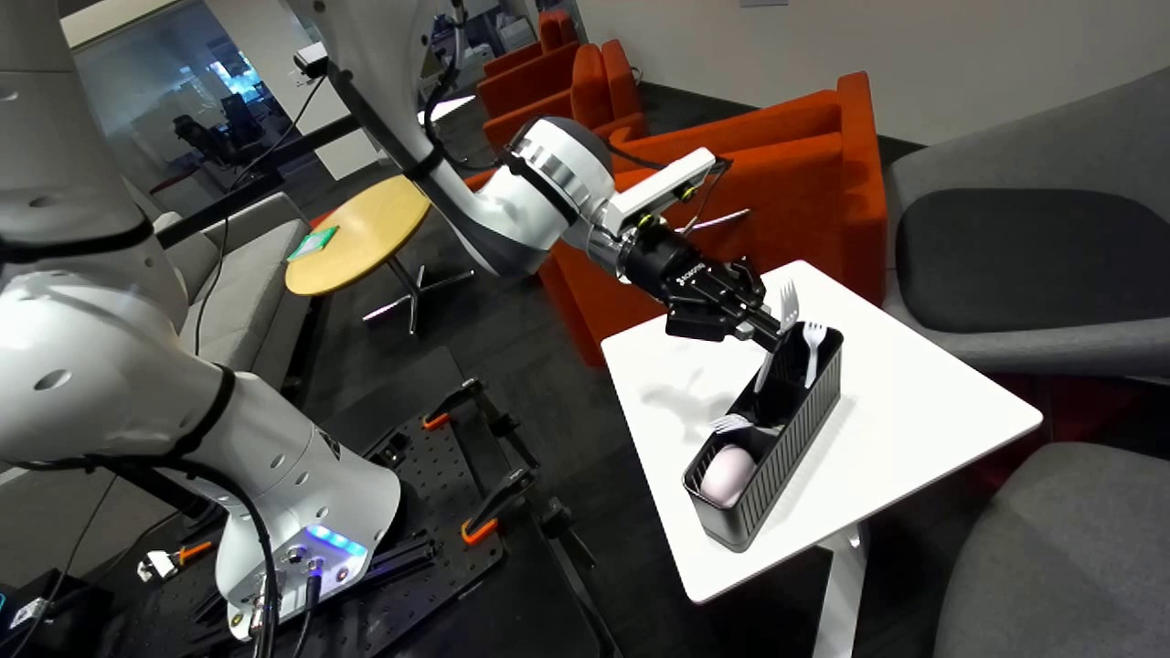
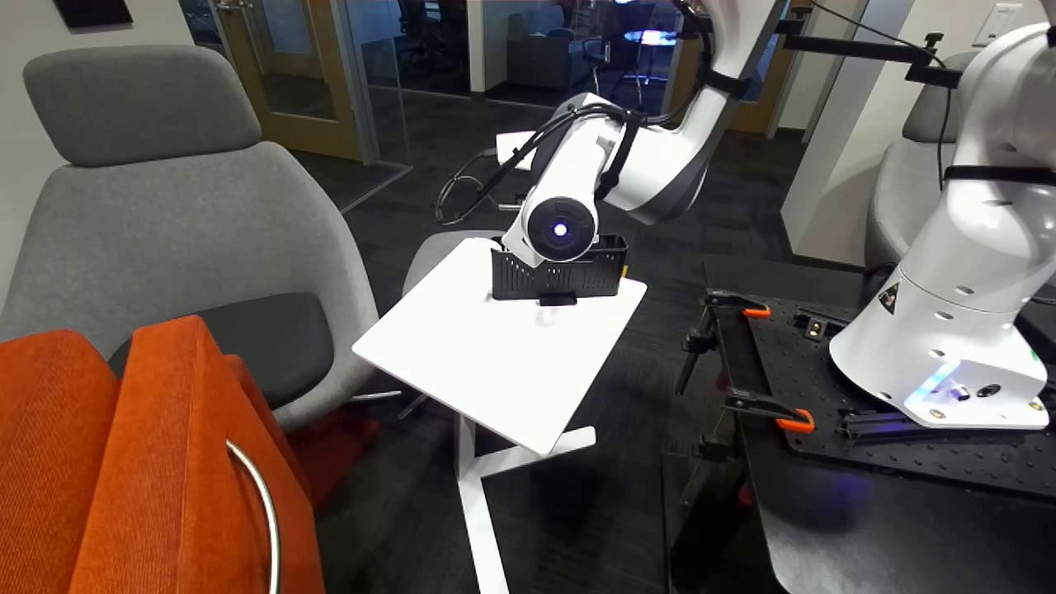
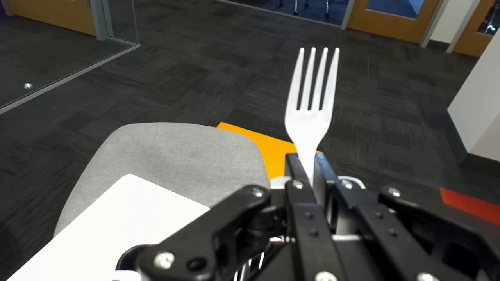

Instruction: Remove the fork from the table and put it in the middle compartment of the rack

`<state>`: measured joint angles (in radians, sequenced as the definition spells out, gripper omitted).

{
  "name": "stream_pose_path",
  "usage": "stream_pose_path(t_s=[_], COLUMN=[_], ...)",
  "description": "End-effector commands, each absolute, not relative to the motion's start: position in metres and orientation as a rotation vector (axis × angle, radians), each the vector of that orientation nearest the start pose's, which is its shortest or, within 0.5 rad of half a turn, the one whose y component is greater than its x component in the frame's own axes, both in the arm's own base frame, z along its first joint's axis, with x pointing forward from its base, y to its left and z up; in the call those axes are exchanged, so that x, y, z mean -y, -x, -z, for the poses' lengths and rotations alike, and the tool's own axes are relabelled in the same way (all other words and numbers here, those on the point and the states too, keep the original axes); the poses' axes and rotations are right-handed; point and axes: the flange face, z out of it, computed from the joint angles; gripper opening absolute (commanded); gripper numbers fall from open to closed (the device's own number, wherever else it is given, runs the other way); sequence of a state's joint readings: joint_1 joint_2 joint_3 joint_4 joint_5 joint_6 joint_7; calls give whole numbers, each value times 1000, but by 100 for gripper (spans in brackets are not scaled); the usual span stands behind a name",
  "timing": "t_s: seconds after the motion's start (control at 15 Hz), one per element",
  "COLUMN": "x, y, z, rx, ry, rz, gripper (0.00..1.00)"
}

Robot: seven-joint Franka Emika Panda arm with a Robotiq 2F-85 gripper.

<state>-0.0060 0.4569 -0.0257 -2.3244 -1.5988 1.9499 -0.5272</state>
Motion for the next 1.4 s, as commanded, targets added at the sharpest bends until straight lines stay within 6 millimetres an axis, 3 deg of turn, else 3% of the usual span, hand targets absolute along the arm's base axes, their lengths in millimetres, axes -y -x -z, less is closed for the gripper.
stream_pose_path(t_s=[0.0,0.4,0.47,0.53,0.67,0.93,1.13,1.33], x=[89,88,87,86,83,78,75,71], y=[-478,-482,-482,-482,-482,-481,-477,-472], z=[-130,-115,-113,-112,-109,-111,-124,-152], rx=[-1631,-1649,-1652,-1654,-1663,-1666,-1651,-1621], ry=[-1226,-1222,-1221,-1222,-1220,-1221,-1239,-1263], rz=[1054,1059,1059,1061,1063,1059,1033,994], gripper=[3,3,8,35,43,74,97,100])
